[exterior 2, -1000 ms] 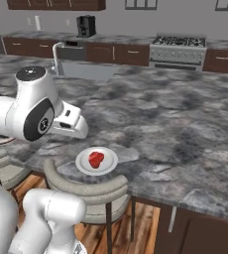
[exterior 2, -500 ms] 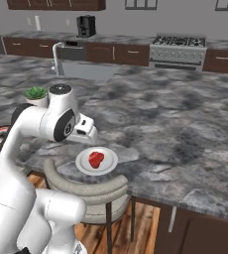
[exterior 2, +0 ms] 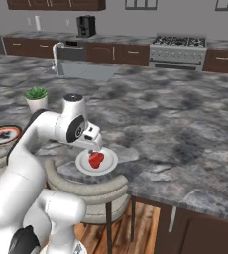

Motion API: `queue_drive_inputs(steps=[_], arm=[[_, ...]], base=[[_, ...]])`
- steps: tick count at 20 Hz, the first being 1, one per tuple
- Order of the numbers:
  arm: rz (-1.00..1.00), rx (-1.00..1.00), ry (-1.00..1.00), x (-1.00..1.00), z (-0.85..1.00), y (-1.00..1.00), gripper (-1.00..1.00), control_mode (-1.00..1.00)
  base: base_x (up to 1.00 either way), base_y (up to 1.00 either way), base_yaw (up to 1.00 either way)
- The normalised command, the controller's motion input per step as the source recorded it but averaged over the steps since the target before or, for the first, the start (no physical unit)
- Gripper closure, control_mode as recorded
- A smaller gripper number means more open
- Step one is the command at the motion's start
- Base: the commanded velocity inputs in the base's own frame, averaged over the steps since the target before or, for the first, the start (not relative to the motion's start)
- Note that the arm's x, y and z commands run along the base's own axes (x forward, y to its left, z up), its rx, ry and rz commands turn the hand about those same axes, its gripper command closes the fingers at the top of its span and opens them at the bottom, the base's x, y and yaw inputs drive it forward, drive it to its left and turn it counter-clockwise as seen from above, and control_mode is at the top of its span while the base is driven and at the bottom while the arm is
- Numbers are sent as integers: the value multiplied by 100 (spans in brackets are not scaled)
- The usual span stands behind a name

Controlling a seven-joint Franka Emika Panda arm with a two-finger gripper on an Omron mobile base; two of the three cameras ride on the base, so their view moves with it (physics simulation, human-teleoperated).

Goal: Transport the steak and avocado to the fridge. Place the steak on the rack containing meat and place the avocado on the rack containing the vegetable, ensuring meats and vegetables are on different racks.

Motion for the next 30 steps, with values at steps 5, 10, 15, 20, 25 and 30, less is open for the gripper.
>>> queue_drive_inputs(steps=[5, 10, 15, 20, 25, 30], arm=[[-3, 0, 13, 4, -37, 0, -100, -100], [0, 0, 19, 0, -38, 0, -100, -100], [0, 0, 16, 0, -30, -3, -100, -100], [0, 0, 1, 2, -22, -3, -100, -100], [0, 0, 5, 19, -23, -3, -100, -100], [2, -1, 1, 32, -17, 0, -100, -100]], base=[[0, 0, 0], [0, 0, 0], [0, 0, 0], [0, 0, 0], [0, 0, 0], [0, 0, 0]])
